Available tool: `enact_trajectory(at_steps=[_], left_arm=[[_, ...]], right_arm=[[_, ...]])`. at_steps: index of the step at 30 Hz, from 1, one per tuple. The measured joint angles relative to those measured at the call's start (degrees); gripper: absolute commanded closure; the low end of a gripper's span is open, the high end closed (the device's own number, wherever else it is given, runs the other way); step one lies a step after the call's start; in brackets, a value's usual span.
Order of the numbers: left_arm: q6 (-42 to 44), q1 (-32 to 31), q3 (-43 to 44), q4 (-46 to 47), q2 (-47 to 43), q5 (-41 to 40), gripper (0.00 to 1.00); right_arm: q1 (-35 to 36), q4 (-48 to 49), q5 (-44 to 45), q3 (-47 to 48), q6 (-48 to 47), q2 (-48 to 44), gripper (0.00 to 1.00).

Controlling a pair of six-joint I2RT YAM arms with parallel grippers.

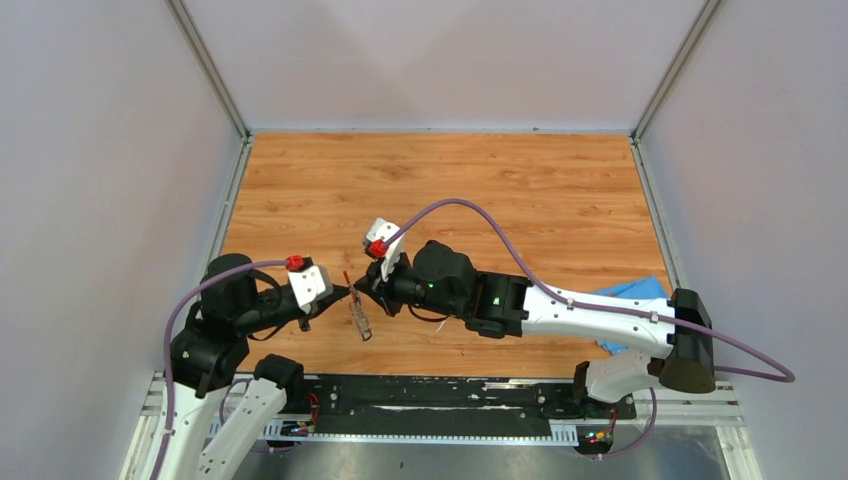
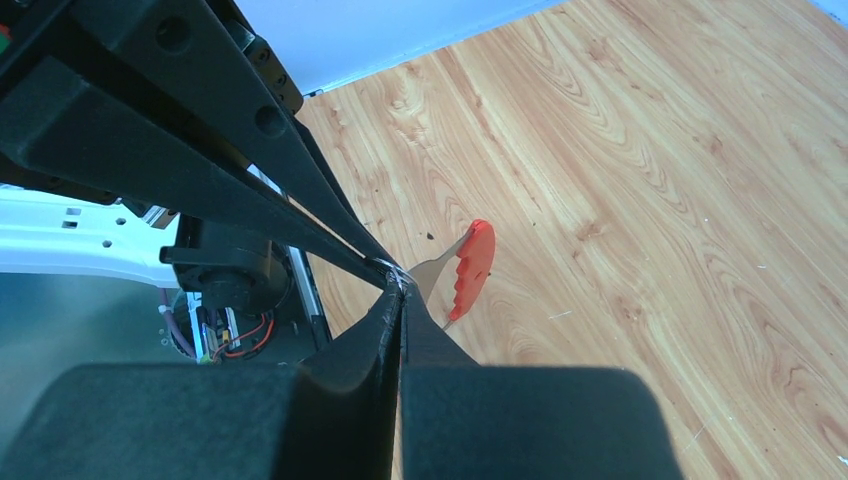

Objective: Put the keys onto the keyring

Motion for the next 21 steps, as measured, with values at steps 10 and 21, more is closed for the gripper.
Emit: enact_trajectory(at_steps=[10,21], left_arm=[[0.74,0.02,-0.02,0.04,-0.83,0.48,1.0],[1.97,0.0,-0.59,0.44,-2.19,0.74,1.0]], right_arm=[[-0.31,0.33,0.37,-1.16,2.01,-0.37,1.0],[-1.29,0.7,-1.07,-2.84,4.22,-1.14,1.0]])
